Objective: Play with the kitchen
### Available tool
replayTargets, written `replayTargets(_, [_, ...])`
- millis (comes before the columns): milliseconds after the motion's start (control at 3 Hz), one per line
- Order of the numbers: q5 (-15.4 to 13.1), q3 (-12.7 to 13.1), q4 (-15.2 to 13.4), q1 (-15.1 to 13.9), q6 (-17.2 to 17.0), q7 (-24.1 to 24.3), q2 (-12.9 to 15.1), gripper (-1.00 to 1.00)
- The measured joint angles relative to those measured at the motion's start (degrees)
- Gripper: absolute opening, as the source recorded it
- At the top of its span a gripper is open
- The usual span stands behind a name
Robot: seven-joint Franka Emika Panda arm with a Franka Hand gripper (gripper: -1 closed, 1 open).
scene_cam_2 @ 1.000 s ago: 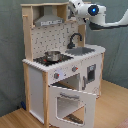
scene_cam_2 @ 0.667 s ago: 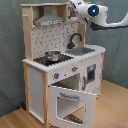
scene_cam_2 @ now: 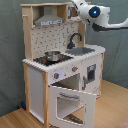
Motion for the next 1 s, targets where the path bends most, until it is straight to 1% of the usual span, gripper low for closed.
replayTargets(333, [1.52, -1.79, -3.75, 0.10, 0.09, 0.32, -4.94, 1.00])
replayTargets(667, [1.86, -3.36, -7.66, 0.40, 0.96, 0.57, -9.34, 1.00])
replayTargets(1000, [1.75, -5.04, -10.65, 0.42, 2.74, 1.72, -14.17, 1.00])
